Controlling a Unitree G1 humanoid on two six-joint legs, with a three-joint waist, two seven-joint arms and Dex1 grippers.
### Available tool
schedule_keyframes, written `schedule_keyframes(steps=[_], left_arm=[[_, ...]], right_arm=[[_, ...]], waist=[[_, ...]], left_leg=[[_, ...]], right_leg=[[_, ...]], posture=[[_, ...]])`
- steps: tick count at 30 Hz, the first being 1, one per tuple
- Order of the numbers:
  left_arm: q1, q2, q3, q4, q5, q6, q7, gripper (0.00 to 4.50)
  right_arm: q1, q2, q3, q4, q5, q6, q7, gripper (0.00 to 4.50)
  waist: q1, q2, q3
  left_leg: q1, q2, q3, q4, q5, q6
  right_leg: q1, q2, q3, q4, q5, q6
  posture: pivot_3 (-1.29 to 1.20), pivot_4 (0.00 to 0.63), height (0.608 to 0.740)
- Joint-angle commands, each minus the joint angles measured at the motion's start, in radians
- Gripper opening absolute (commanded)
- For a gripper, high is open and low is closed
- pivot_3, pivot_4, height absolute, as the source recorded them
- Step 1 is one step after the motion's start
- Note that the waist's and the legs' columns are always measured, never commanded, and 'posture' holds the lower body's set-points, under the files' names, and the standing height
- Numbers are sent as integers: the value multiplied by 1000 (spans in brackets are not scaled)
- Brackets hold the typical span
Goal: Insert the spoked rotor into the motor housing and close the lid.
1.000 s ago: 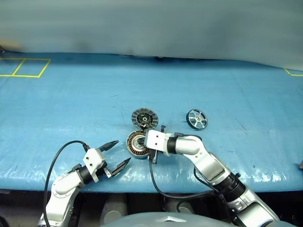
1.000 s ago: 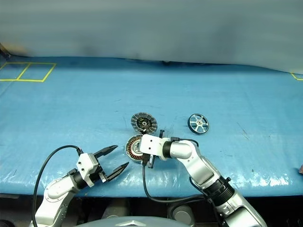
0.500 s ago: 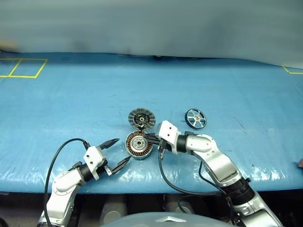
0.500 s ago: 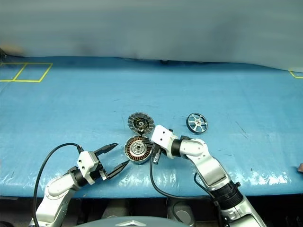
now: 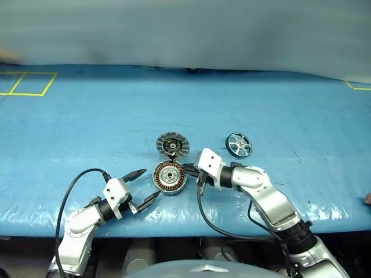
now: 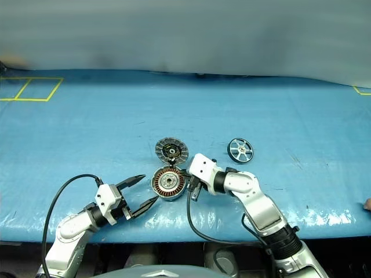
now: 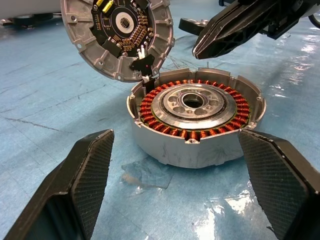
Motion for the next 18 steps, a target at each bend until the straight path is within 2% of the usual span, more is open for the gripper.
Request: schedule_keyframes(steps=[1, 18], left_arm=[[1, -4, 1, 3, -8, -27, -2, 4204], [15, -4, 5, 13, -8, -41, 5, 4204]], right_arm=[[-22, 17, 20, -7, -2, -28, 3, 19], [-40, 45, 57, 67, -31, -57, -1, 19]], waist=[[0, 0, 0], [0, 0, 0]], left_leg=[[0, 0, 0, 0, 0, 0], [0, 0, 0, -1, 0, 0]], right_leg=[[0, 0, 0, 0, 0, 0], [0, 0, 0, 0, 0, 0]], posture=[[0, 150, 740], [0, 150, 740]])
